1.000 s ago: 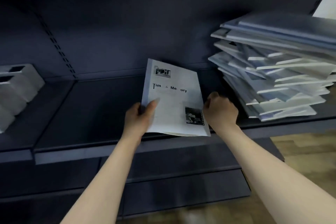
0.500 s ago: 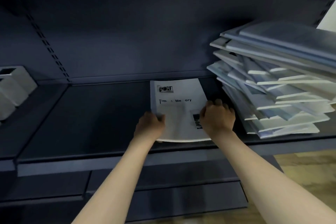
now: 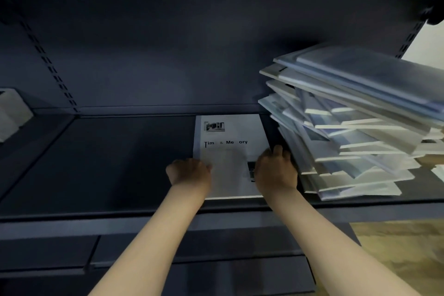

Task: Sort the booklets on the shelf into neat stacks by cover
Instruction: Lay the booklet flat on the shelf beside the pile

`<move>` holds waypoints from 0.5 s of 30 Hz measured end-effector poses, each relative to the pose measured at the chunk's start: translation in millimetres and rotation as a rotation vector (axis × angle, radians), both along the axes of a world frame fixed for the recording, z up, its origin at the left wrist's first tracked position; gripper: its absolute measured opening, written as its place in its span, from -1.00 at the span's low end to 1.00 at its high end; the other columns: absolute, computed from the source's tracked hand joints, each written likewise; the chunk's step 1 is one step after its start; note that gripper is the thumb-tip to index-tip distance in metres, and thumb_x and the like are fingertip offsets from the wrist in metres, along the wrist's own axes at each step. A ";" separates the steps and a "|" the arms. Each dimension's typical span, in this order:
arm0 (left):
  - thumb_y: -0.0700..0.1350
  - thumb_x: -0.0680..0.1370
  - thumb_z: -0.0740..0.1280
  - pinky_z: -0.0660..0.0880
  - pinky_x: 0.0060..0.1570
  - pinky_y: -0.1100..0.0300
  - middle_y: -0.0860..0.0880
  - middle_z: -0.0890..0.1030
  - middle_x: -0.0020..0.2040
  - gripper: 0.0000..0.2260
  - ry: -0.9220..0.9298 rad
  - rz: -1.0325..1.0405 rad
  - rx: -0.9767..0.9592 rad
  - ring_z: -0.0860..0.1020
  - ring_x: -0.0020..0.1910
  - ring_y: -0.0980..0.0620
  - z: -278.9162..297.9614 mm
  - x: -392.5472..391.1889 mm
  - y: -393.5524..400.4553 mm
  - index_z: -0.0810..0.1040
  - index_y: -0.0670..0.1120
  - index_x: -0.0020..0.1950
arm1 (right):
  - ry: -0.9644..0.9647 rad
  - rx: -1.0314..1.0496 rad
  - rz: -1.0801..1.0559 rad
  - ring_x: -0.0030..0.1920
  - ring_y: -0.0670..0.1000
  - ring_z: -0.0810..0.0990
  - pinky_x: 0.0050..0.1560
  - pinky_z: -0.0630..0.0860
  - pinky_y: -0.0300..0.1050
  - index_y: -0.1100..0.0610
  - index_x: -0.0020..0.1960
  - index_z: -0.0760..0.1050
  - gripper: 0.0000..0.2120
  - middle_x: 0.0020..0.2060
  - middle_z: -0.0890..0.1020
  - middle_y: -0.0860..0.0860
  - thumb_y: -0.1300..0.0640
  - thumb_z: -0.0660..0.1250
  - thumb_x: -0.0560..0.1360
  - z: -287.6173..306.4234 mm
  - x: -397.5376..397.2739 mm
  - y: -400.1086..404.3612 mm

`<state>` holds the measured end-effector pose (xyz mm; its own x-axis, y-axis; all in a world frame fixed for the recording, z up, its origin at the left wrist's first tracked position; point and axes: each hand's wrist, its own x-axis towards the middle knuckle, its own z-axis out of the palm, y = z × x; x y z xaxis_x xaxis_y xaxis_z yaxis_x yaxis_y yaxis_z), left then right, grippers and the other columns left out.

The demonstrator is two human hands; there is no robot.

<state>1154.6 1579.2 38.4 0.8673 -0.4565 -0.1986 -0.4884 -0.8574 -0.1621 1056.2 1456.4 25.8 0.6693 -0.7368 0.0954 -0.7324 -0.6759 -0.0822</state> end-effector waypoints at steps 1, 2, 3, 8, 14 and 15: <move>0.10 0.64 -0.10 0.26 -0.17 0.17 -0.07 0.54 0.17 -0.56 -0.001 -0.003 0.008 0.47 0.15 -0.07 0.5 -0.5 -0.7 0.49 -0.04 0.24 | 0.022 0.004 0.011 0.24 0.14 0.35 0.07 0.46 -0.08 0.32 0.32 0.31 -0.66 0.25 0.33 0.17 0.19 0.08 0.60 -0.2 1.6 0.2; 0.07 0.65 -0.10 0.26 -0.16 0.17 -0.08 0.53 0.18 -0.56 0.000 0.004 0.007 0.47 0.16 -0.08 0.5 -0.8 -0.9 0.49 -0.04 0.24 | 0.039 0.006 0.018 0.26 0.15 0.33 0.13 0.44 -0.08 0.34 0.34 0.29 -0.64 0.27 0.31 0.18 0.21 0.09 0.60 -0.2 3.0 0.5; 0.06 0.65 -0.09 0.26 -0.16 0.17 -0.09 0.54 0.18 -0.57 0.006 0.017 0.001 0.47 0.16 -0.08 0.6 -0.8 -1.1 0.50 -0.05 0.23 | 0.050 0.010 0.023 0.27 0.16 0.32 0.17 0.42 -0.07 0.35 0.35 0.27 -0.64 0.28 0.30 0.20 0.23 0.09 0.59 -0.5 4.3 0.5; -0.01 0.65 -0.01 0.33 -0.11 0.14 -0.10 0.51 0.20 -0.66 0.022 0.030 -0.003 0.45 0.18 -0.11 0.2 -2.8 -0.3 0.47 -0.07 0.26 | 0.045 0.031 0.016 0.28 0.16 0.31 0.18 0.40 -0.11 0.38 0.36 0.24 -0.64 0.30 0.28 0.22 0.26 0.05 0.60 -0.9 5.6 -0.3; 0.08 0.64 -0.09 0.29 -0.10 0.13 -0.11 0.50 0.20 -0.55 0.049 0.087 -0.114 0.42 0.21 -0.13 4.2 -9.0 2.6 0.46 -0.13 0.24 | -0.066 0.167 -0.024 0.26 0.15 0.33 0.15 0.39 -0.07 0.36 0.34 0.24 -0.66 0.30 0.31 0.20 0.26 0.03 0.60 3.6 5.7 1.3; 0.08 0.64 -0.10 0.29 -0.10 0.13 -0.11 0.49 0.20 -0.54 0.050 0.091 -0.121 0.42 0.21 -0.13 4.0 -9.6 3.1 0.45 -0.14 0.25 | -0.053 0.169 -0.022 0.27 0.16 0.34 0.16 0.39 -0.06 0.36 0.35 0.22 -0.66 0.30 0.30 0.20 0.27 0.02 0.60 5.4 4.7 2.3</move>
<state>1145.0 1582.2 42.4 0.8966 -0.3998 -0.1907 -0.4128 -0.9103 -0.0321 1060.9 1458.7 31.1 0.6500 -0.7600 0.0039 -0.7386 -0.6329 -0.2322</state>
